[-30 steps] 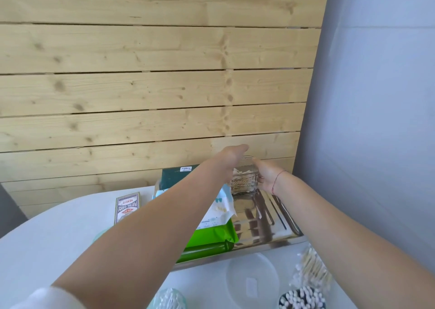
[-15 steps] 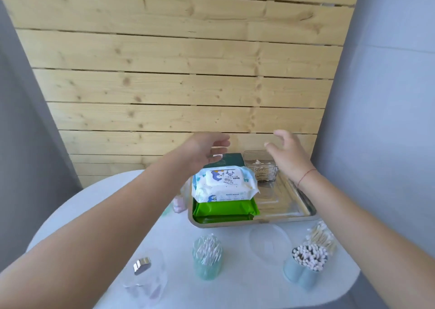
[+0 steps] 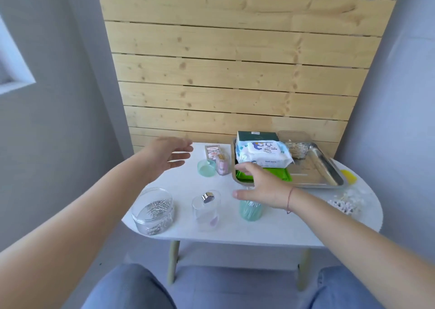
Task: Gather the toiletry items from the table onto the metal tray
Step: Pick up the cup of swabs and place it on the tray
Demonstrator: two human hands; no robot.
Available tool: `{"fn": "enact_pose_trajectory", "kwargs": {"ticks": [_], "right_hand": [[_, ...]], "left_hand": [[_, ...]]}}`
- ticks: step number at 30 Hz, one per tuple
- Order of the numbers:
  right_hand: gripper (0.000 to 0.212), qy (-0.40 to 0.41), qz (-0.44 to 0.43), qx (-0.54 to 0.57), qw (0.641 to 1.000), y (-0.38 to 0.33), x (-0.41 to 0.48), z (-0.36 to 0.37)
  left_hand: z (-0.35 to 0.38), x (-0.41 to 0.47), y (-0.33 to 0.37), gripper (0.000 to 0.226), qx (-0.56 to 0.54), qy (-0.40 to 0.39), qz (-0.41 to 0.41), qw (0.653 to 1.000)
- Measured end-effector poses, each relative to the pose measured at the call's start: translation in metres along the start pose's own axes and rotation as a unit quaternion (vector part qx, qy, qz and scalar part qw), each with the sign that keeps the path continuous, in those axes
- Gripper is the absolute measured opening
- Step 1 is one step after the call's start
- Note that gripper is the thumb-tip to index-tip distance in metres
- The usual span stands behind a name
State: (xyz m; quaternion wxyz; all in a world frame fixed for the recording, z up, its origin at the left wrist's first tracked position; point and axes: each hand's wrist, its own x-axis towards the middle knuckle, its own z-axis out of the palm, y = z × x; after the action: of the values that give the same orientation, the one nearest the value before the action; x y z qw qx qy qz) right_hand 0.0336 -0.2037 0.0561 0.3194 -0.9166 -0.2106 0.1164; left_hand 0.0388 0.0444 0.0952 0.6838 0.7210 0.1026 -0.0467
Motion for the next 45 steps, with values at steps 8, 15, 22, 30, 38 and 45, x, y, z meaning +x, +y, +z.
{"fn": "enact_pose_trajectory", "kwargs": {"ticks": [8, 15, 22, 30, 38, 45], "right_hand": [[0.087, -0.115, -0.082, -0.227, 0.964, -0.034, 0.033, 0.069], [0.055, -0.067, -0.069, -0.184, 0.978, -0.028, 0.037, 0.079], [0.05, 0.117, -0.047, -0.001, 0.992, -0.033, 0.017, 0.022], [0.049, 0.206, 0.036, -0.036, 0.977, 0.022, -0.03, -0.11], [0.044, 0.135, 0.092, -0.073, 0.984, 0.073, -0.092, -0.156], [0.041, 0.102, 0.097, -0.061, 0.988, 0.105, -0.108, -0.154]], "left_hand": [[-0.035, -0.012, -0.049, 0.046, 0.192, 0.003, -0.014, 0.981], [-0.038, -0.008, -0.064, 0.049, 0.192, -0.008, -0.009, 0.981], [0.01, 0.004, -0.05, 0.041, 0.151, 0.025, 0.084, 0.985], [0.126, -0.005, -0.029, 0.047, 0.149, -0.064, 0.157, 0.974], [0.25, -0.025, -0.063, 0.092, 0.143, -0.223, 0.158, 0.951], [0.296, -0.019, -0.108, 0.118, 0.154, -0.211, 0.095, 0.961]]}}
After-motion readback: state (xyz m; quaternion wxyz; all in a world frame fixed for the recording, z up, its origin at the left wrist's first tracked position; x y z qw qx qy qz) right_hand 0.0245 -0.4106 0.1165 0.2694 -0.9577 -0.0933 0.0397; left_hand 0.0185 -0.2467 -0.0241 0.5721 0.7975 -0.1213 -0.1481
